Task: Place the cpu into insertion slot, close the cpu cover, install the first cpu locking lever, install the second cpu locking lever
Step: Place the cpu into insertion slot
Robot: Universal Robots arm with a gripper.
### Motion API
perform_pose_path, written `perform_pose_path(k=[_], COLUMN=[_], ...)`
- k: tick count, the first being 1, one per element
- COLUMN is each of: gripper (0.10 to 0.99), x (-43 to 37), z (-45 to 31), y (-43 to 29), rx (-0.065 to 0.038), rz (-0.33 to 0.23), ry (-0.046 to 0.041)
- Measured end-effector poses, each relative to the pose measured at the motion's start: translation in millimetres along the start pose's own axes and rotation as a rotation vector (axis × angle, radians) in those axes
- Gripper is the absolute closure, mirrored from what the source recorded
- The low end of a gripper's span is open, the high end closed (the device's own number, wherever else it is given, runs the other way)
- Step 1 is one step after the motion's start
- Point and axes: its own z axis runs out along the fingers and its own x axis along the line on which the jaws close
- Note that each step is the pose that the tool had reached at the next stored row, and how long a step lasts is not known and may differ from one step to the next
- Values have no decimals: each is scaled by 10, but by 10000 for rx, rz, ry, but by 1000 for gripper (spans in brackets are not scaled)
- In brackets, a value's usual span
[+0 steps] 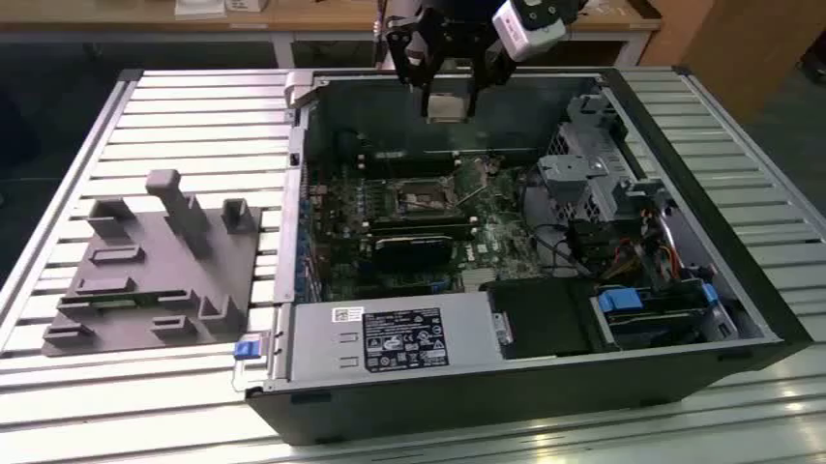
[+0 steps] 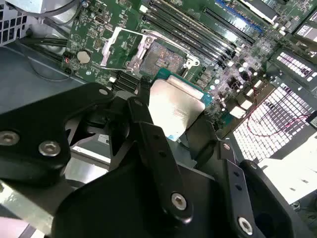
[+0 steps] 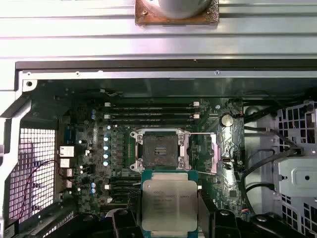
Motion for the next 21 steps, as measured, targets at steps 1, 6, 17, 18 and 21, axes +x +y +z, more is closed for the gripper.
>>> perform_pose_path(k=[1,6,17,18,21], gripper=[545,545,545,545,545], x=[0,0,-2,-2,-2], z=[0,6,81,87,103], y=[0,0,-7,-8,-9], rx=[0,1,0,0,1], rz=[0,0,0,0,0], ry=[0,1,0,0,0])
